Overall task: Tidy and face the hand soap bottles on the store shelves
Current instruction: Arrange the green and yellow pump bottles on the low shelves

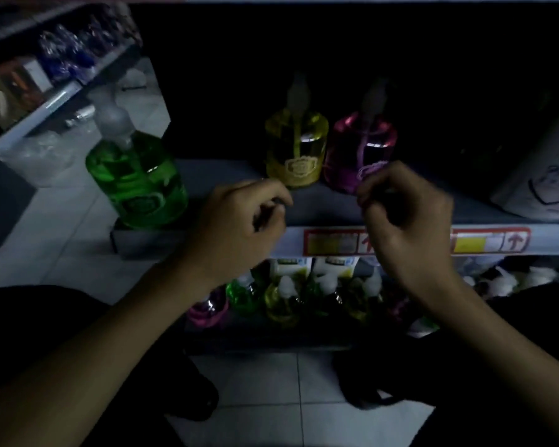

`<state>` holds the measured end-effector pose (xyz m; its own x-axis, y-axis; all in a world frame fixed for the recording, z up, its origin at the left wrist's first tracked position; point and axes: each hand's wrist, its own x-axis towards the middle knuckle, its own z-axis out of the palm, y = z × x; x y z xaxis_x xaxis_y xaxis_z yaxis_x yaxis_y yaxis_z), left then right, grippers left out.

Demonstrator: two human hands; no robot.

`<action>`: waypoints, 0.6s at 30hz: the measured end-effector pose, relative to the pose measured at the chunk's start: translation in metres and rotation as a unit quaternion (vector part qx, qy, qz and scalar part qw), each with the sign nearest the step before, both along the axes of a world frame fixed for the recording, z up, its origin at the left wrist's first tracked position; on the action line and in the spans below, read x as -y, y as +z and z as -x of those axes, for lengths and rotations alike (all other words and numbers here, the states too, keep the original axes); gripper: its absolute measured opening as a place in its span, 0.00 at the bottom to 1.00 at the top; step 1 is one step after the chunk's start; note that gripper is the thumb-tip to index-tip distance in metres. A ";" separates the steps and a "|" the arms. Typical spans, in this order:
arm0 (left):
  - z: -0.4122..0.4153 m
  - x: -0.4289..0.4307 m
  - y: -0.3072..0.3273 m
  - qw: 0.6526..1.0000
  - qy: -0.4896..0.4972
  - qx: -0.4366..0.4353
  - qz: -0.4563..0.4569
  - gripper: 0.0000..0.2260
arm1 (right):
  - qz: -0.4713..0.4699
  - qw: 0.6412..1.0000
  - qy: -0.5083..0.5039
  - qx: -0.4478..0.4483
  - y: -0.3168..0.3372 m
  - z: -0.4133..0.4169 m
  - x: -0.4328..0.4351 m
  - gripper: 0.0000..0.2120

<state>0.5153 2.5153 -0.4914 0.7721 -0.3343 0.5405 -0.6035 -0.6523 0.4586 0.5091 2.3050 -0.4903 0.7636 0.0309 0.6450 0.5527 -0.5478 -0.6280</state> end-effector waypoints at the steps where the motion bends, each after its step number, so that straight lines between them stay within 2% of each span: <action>1: 0.007 0.002 -0.007 1.000 -0.006 -0.018 -0.008 0.04 | 0.039 0.999 0.026 -0.025 -0.009 0.010 -0.002 0.07; 4: 0.028 -0.002 -0.047 0.987 -0.013 -0.121 -0.108 0.03 | 0.166 0.967 0.099 -0.163 -0.044 0.032 -0.004 0.08; 6: 0.033 -0.011 -0.081 0.960 0.019 -0.215 -0.177 0.04 | 0.253 0.921 0.117 -0.272 -0.075 0.035 -0.005 0.08; 8: 0.027 -0.026 -0.117 0.927 0.089 -0.289 -0.223 0.05 | 0.328 0.873 0.127 -0.339 -0.103 0.033 -0.009 0.10; 10: 0.017 -0.042 -0.145 0.912 0.139 -0.316 -0.222 0.15 | 0.379 0.841 0.137 -0.361 -0.124 0.025 -0.021 0.20; 12: 0.004 -0.054 -0.163 0.912 0.167 -0.310 -0.211 0.22 | 0.395 0.838 0.144 -0.348 -0.140 0.011 -0.037 0.26; 14: -0.008 -0.059 -0.178 0.907 0.159 -0.323 -0.220 0.25 | 0.390 0.847 0.146 -0.332 -0.152 -0.003 -0.055 0.20; 16: -0.017 -0.054 -0.186 0.906 0.143 -0.330 -0.224 0.23 | 0.380 0.850 0.145 -0.333 -0.156 -0.013 -0.072 0.15; 18: -0.024 -0.046 -0.190 0.908 0.157 -0.332 -0.204 0.22 | 0.404 0.833 0.149 -0.347 -0.158 -0.017 -0.085 0.09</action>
<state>0.5397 2.5615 -0.6816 0.9743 -0.1090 -0.1971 -0.0375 -0.9415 0.3350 0.5263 2.3896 -0.6478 0.8249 0.4956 -0.2718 0.3973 -0.8504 -0.3450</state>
